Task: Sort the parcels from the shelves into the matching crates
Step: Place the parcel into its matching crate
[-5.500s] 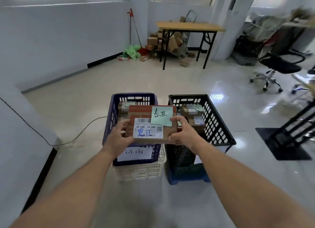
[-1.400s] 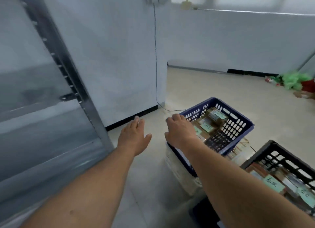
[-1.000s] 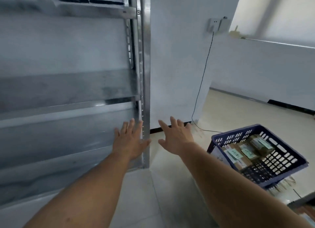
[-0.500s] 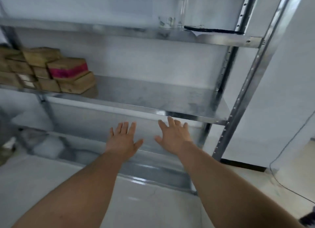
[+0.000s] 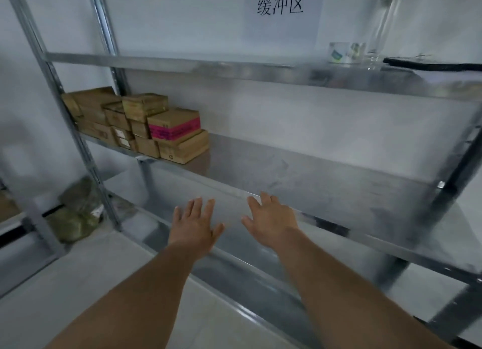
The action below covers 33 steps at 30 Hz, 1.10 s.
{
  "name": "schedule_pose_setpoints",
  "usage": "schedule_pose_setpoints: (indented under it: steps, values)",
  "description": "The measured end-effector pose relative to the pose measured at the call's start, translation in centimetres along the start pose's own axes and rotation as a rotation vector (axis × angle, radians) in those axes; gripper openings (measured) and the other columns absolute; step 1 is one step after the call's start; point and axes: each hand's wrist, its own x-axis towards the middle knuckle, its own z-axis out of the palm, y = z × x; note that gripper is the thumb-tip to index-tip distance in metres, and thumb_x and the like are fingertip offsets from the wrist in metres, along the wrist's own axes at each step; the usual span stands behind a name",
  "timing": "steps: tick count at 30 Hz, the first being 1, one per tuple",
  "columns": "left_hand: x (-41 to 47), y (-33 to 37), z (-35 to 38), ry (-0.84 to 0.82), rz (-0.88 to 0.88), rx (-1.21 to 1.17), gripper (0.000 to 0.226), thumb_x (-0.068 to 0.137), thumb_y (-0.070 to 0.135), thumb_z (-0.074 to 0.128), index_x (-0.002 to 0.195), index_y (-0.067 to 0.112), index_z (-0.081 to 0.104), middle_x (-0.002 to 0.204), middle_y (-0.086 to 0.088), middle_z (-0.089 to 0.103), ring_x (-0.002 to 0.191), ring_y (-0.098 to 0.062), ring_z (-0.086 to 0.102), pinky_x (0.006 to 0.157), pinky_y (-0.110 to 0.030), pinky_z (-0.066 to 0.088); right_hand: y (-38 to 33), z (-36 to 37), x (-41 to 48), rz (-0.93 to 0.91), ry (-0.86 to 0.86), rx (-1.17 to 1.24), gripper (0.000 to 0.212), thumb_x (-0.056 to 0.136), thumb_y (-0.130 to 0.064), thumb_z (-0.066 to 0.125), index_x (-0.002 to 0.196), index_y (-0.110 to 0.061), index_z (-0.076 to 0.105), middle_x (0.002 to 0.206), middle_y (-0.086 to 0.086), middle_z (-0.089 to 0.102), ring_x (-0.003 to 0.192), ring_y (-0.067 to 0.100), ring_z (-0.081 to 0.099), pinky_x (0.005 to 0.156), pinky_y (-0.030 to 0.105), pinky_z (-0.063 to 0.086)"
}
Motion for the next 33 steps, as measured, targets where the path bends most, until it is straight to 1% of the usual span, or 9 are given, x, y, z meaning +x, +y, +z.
schedule_pose_setpoints:
  steps: [3, 6, 13, 17, 20, 26, 29, 31, 33]
  values:
    - [3.9, -0.2, -0.5, -0.034, -0.021, -0.027, 0.074, 0.096, 0.050, 0.037, 0.153, 0.026, -0.005, 0.161, -0.005, -0.006, 0.146, -0.026, 0.011, 0.118, -0.041, 0.016, 1.2, -0.8, 4.5, -0.034, -0.044, 0.010, 0.050, 0.098, -0.047, 0.038, 0.137, -0.015, 0.040, 0.138, 0.012, 0.042, 0.123, 0.032, 0.047, 0.094, 0.040, 0.041]
    - [6.6, -0.5, -0.7, -0.064, -0.046, -0.033, 0.074, 0.096, 0.044, 0.042, 0.152, 0.027, -0.004, 0.161, -0.003, -0.008, 0.143, -0.028, 0.021, 0.112, -0.039, 0.026, 2.2, -1.0, 8.5, -0.078, -0.062, -0.025, 0.045, 0.099, -0.043, 0.038, 0.130, -0.015, 0.050, 0.130, 0.012, 0.054, 0.117, 0.031, 0.055, 0.092, 0.037, 0.043]
    - [10.1, -5.2, -1.1, -0.065, -0.148, 0.037, 0.072, 0.096, 0.046, 0.041, 0.153, 0.026, 0.001, 0.161, -0.004, 0.000, 0.144, -0.028, 0.018, 0.112, -0.040, 0.025, 0.2, -1.6, 14.8, -0.219, -0.024, -0.026, 0.043, 0.100, -0.040, 0.039, 0.130, -0.012, 0.051, 0.131, 0.013, 0.054, 0.118, 0.030, 0.053, 0.091, 0.036, 0.042]
    - [12.7, -8.3, -2.0, -0.019, -0.197, 0.044, 0.071, 0.096, 0.049, 0.039, 0.153, 0.024, 0.004, 0.161, -0.005, 0.006, 0.143, -0.029, 0.020, 0.112, -0.041, 0.026, -2.2, -2.2, 18.4, -0.273, -0.013, -0.065, 0.041, 0.101, -0.039, 0.036, 0.131, -0.015, 0.051, 0.131, 0.012, 0.054, 0.119, 0.029, 0.053, 0.091, 0.034, 0.042]
    - [15.1, -10.5, -2.1, 0.022, -0.207, 0.028, 0.070, 0.096, 0.050, 0.039, 0.152, 0.023, 0.007, 0.160, -0.006, 0.010, 0.142, -0.029, 0.024, 0.110, -0.042, 0.029, -3.8, -1.9, 21.1, -0.282, -0.015, -0.090, 0.044, 0.101, -0.043, 0.032, 0.128, -0.016, 0.054, 0.129, 0.012, 0.055, 0.117, 0.029, 0.053, 0.089, 0.036, 0.042]
    - [22.3, -16.2, -2.5, 0.047, -0.148, -0.003, 0.067, 0.097, 0.048, 0.038, 0.152, 0.021, 0.011, 0.158, -0.009, 0.016, 0.140, -0.029, 0.026, 0.108, -0.042, 0.032, -6.8, -1.8, 28.0, -0.193, -0.032, -0.078, 0.049, 0.102, -0.048, 0.028, 0.125, -0.014, 0.055, 0.124, 0.011, 0.056, 0.112, 0.028, 0.055, 0.079, 0.034, 0.038]
    - [26.6, -19.2, -3.6, 0.086, -0.101, -0.031, 0.066, 0.097, 0.046, 0.039, 0.151, 0.019, 0.013, 0.155, -0.010, 0.022, 0.137, -0.030, 0.031, 0.104, -0.044, 0.038, -8.1, -2.4, 31.8, -0.088, -0.043, -0.034, 0.050, 0.101, -0.049, 0.028, 0.128, -0.013, 0.052, 0.126, 0.012, 0.053, 0.115, 0.029, 0.053, 0.083, 0.034, 0.038]
    - [29.5, -21.4, -4.9, 0.104, -0.074, -0.079, 0.065, 0.098, 0.043, 0.039, 0.151, 0.018, 0.012, 0.155, -0.011, 0.021, 0.136, -0.031, 0.032, 0.103, -0.044, 0.039, -9.2, -2.9, 34.2, -0.021, -0.051, 0.000, 0.051, 0.101, -0.050, 0.028, 0.129, -0.013, 0.050, 0.127, 0.013, 0.052, 0.117, 0.029, 0.052, 0.086, 0.035, 0.039]
    - [32.4, -23.4, -6.4, 0.143, -0.040, -0.149, 0.059, 0.099, 0.041, 0.037, 0.148, 0.016, 0.016, 0.153, -0.013, 0.025, 0.131, -0.033, 0.038, 0.097, -0.045, 0.041, -10.4, -3.5, 36.3, 0.039, -0.041, 0.027, 0.051, 0.101, -0.051, 0.029, 0.128, -0.013, 0.050, 0.128, 0.013, 0.052, 0.118, 0.028, 0.052, 0.088, 0.035, 0.040]
